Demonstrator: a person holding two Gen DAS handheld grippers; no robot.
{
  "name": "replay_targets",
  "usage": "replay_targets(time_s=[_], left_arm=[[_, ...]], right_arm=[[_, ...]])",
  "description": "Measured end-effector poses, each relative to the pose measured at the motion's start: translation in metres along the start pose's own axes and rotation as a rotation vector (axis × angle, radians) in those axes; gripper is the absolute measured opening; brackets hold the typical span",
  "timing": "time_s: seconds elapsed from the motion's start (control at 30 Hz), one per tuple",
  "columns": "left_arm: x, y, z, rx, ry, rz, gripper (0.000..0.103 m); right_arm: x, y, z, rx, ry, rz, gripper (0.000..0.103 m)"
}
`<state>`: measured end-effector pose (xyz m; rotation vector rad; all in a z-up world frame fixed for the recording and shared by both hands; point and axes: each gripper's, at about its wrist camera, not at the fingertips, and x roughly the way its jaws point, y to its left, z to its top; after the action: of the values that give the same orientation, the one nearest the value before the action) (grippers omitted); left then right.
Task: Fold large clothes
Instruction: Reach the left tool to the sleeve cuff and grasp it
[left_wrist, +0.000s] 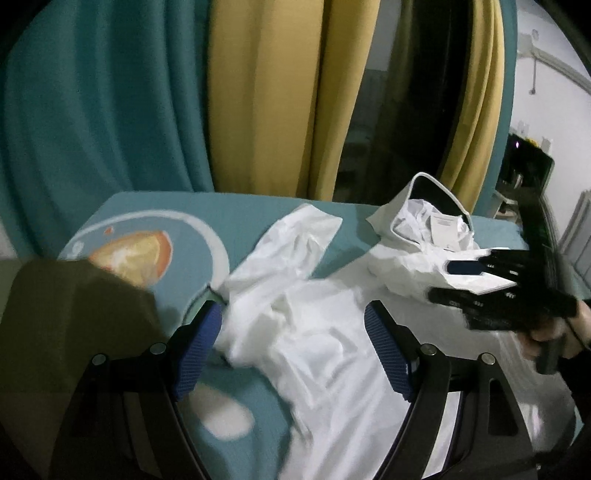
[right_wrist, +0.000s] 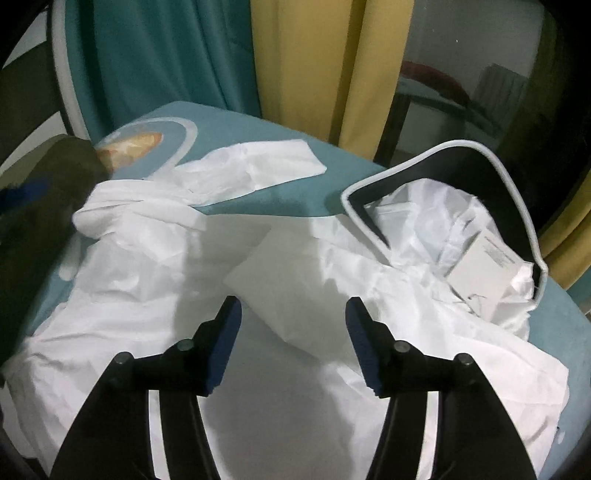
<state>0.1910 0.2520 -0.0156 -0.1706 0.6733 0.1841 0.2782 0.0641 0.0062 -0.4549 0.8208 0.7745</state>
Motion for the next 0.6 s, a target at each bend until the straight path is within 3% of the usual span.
replay_targets(time_s=[0.13, 0.3, 0.47, 0.5, 0.57, 0.6], left_arm=[[0.033, 0.006, 0.026, 0.045, 0.047, 0.007, 0.083], [0.09, 0.002, 0.045, 0.051, 0.177, -0.112, 0.083], [0.142, -0.024, 0.061, 0.133, 0.234, -0.141, 0.081], [0.154, -0.028, 0.064, 0.147, 0.249, -0.142, 0.079], [0.176, -0.035, 0.065, 0.189, 0.282, -0.138, 0.058], [0.189, -0.035, 0.063, 0.205, 0.308, -0.137, 0.054]], right_arm=[[-0.018, -0.022, -0.009, 0.04, -0.007, -0.024, 0.059], [-0.039, -0.06, -0.029, 0.113, -0.008, -0.074, 0.059], [-0.064, -0.094, -0.062, 0.215, -0.013, -0.108, 0.059], [-0.068, -0.099, -0.068, 0.228, -0.015, -0.112, 0.059], [-0.077, -0.109, -0.085, 0.241, -0.04, -0.111, 0.059], [-0.079, -0.113, -0.092, 0.243, -0.039, -0.118, 0.059]])
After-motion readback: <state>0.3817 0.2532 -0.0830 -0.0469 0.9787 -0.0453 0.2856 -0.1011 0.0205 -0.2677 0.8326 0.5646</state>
